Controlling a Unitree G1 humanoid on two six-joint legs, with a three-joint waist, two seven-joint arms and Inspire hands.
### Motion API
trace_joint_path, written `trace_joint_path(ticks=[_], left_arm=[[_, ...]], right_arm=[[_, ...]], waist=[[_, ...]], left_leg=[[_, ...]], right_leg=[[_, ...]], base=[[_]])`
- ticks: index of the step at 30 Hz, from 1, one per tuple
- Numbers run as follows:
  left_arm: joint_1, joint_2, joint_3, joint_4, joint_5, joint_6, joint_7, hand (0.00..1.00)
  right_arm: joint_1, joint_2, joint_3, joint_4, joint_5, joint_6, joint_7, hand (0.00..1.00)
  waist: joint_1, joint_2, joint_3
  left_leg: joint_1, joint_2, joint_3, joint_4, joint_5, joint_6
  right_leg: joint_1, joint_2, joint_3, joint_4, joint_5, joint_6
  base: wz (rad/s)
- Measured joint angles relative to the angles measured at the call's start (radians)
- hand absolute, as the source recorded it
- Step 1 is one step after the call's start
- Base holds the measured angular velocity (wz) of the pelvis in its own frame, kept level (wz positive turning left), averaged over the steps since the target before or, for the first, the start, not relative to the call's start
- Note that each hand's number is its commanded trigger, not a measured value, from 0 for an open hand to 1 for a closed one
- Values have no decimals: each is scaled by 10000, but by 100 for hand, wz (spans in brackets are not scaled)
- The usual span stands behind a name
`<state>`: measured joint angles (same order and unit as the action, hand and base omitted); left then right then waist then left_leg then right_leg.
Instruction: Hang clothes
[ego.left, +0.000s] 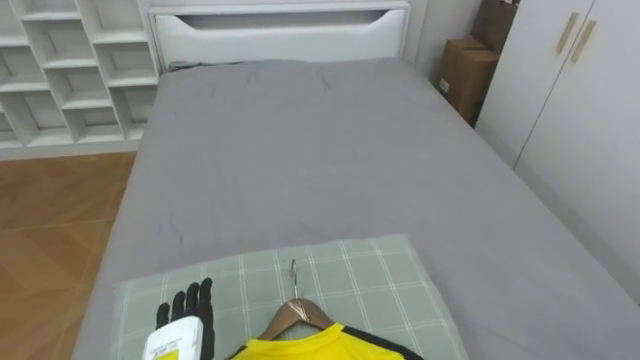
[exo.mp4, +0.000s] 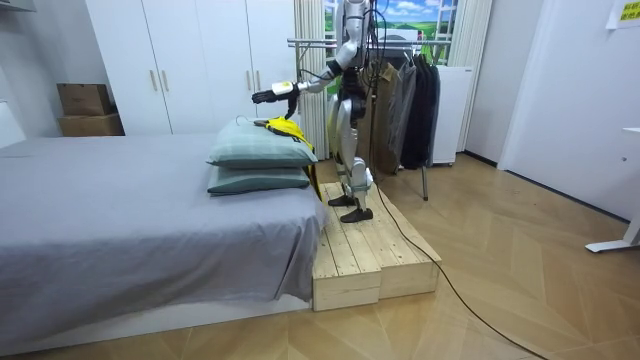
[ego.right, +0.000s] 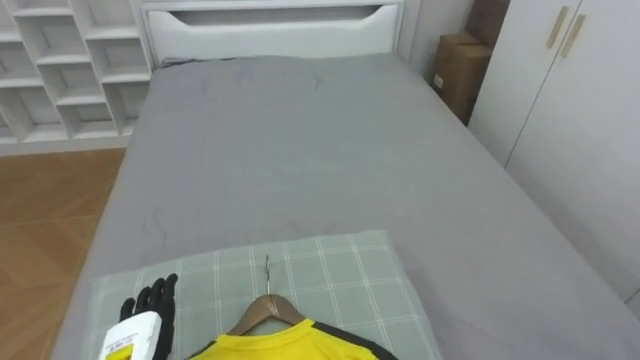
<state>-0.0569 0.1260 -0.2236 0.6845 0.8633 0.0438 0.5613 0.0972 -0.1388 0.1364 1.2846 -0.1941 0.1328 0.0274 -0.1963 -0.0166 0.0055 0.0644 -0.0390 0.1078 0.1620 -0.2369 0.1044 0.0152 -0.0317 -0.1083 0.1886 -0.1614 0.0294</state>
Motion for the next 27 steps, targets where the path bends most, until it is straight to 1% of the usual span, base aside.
trace_joint_path(ticks=[1,2,4,7,11,12,14,18,21,27], left_arm=[[-245,-2,9,175,1,1,-67,0],[-351,-2,12,266,1,3,-90,0],[-711,1,34,633,14,7,-289,0],[-1034,-12,4,1119,1,28,-590,0],[-1143,-17,-180,1482,-87,93,-773,0],[-1184,-43,-216,1724,-88,112,-900,0],[-1213,-145,-215,2061,-93,192,-1108,0],[-1287,-370,-294,2477,-354,197,-1313,0],[-1291,-433,-399,2688,-450,195,-1423,0],[-1343,-428,-462,2835,-462,180,-1429,0]], right_arm=[[2,0,-9,-1,1,2,-2,0],[-1,0,-9,-2,0,3,-6,0],[-38,-1,-15,-8,-31,-1,-3,0],[-85,-1,-9,-6,5,-1,-2,0],[-210,-3,-5,24,9,0,-5,0],[-274,-3,-5,23,10,-3,-3,0],[-339,-2,-5,23,11,-10,-4,0],[-660,-1,-7,9,237,-20,-41,0],[-883,6,-12,-43,288,-135,-252,0],[-1043,22,-13,-27,546,-460,-605,0]], waist=[[-14,-16,9],[-22,-17,8],[-138,-21,5],[-211,-6,6],[-285,-6,7],[-295,-4,10],[-318,-4,10],[-347,-19,33],[-395,-24,46],[-419,-26,48]], left_leg=[[-55,1,10,44,0,0],[-81,4,21,45,1,0],[-236,5,12,74,6,-1],[-362,10,17,80,7,-1],[-545,13,57,103,9,-1],[-587,13,64,115,9,-1],[-638,15,63,147,9,-1],[-772,15,60,178,9,-1],[-807,15,60,179,9,-1],[-898,17,43,217,9,-1]], right_leg=[[-47,-5,-22,-3,0,0],[-78,-4,-22,1,0,0],[-214,-6,-43,3,1,-1],[-329,-4,-42,-6,1,-1],[-514,-9,-48,-10,1,-1],[-550,-10,-50,-17,1,-1],[-583,-11,-59,-22,1,-1],[-691,-21,-70,-25,1,-1],[-720,-20,-73,-27,0,-1],[-776,-19,-87,-23,1,-2]], base=[[-3],[0],[0],[0],[0],[0],[0],[0],[0],[0]])
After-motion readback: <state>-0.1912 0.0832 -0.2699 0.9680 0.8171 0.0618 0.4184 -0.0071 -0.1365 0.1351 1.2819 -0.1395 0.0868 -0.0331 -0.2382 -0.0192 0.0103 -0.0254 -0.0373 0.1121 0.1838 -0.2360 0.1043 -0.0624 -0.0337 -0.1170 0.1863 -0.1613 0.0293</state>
